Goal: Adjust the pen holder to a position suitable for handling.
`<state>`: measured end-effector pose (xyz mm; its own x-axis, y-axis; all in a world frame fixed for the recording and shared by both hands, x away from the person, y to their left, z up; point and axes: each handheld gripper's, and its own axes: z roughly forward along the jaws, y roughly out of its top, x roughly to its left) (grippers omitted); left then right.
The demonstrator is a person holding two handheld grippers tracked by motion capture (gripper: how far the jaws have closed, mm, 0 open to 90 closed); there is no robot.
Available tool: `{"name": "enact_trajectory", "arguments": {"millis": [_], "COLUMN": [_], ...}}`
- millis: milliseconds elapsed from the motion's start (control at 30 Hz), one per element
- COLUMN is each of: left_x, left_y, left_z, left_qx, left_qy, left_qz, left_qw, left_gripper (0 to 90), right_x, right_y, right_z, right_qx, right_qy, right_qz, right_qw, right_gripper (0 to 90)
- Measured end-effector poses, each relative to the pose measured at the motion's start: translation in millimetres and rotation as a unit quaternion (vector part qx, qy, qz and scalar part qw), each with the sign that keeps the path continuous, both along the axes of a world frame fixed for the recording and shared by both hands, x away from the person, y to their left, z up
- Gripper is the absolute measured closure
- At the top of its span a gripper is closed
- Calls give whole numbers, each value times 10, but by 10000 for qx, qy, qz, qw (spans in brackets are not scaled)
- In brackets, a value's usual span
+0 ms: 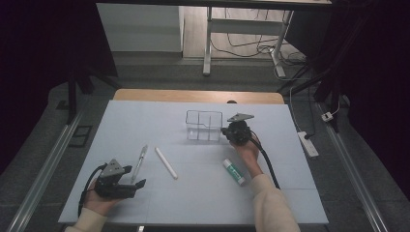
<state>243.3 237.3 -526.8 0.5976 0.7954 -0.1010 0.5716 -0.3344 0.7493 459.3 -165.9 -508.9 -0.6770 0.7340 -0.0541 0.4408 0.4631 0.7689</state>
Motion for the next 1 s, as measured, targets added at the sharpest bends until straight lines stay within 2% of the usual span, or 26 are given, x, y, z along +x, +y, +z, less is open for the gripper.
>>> {"name": "enact_trajectory", "arguments": {"millis": [567, 633, 800, 1000], "left_x": [-4, -6, -6, -6], "left_y": [1, 9, 23, 8], "left_z": [-1, -2, -6, -5], "left_qx": [5, 2, -9, 10], "left_qy": [-2, 2, 9, 13], "left_qz": [-6, 4, 24, 10], "left_qw": [10000, 10000, 10000, 10000], "left_gripper": [223, 223, 223, 223], "right_x": [28, 11, -81, -272], "right_y": [57, 26, -93, -267], "right_z": [-21, 3, 86, 167], "right_qx": [-64, 16, -9, 111], "right_qy": [2, 3, -92, -210], "right_qz": [-36, -72, -33, -5], "right_qw": [10000, 10000, 10000, 9997], "right_gripper": [888, 888, 889, 888]}}
